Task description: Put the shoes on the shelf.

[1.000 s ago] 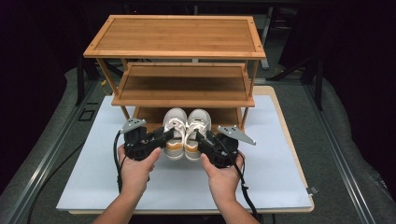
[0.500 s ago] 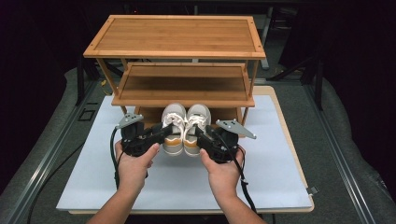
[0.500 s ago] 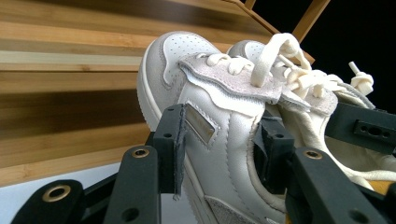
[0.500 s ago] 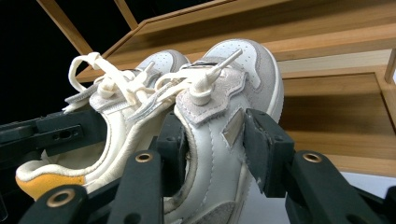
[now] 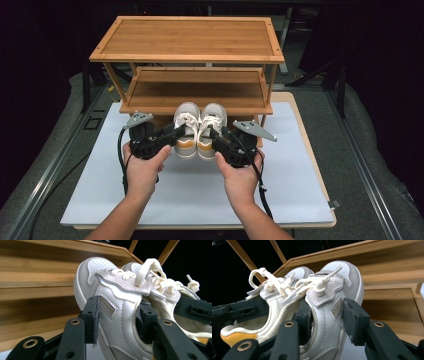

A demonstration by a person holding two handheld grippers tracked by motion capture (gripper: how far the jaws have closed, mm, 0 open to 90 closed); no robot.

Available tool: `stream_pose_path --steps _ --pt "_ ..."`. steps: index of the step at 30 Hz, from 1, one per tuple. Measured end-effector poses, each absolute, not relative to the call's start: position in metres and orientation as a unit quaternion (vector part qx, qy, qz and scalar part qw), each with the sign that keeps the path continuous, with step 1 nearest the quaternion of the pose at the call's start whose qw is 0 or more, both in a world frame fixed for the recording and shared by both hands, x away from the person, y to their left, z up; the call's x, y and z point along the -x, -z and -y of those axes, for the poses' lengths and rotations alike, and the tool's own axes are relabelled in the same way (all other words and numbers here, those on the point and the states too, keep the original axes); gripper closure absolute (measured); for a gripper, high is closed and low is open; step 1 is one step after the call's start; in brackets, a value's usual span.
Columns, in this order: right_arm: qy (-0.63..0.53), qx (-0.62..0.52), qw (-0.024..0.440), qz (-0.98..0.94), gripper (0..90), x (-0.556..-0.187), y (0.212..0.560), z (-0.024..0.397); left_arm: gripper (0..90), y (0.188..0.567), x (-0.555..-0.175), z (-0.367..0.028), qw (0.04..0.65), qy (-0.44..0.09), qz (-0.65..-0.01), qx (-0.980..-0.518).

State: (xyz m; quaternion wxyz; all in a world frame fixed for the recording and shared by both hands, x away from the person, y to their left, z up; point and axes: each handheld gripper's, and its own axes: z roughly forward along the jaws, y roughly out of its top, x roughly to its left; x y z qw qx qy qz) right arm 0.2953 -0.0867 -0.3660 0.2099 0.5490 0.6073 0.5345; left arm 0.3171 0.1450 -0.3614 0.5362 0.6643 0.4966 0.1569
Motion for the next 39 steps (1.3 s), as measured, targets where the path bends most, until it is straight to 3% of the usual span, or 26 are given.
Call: stream_pose_path --steps 12,39 --pt "-0.524 -0.547 0.224 -0.613 60.3 -0.321 0.352 0.087 59.4 0.351 -0.346 -0.144 0.541 -0.152 -0.498 -0.661" --pt "-0.522 -0.558 0.205 -0.612 60.4 -0.398 0.347 0.092 59.3 0.348 -0.421 -0.141 0.536 -0.141 -0.510 -0.659"
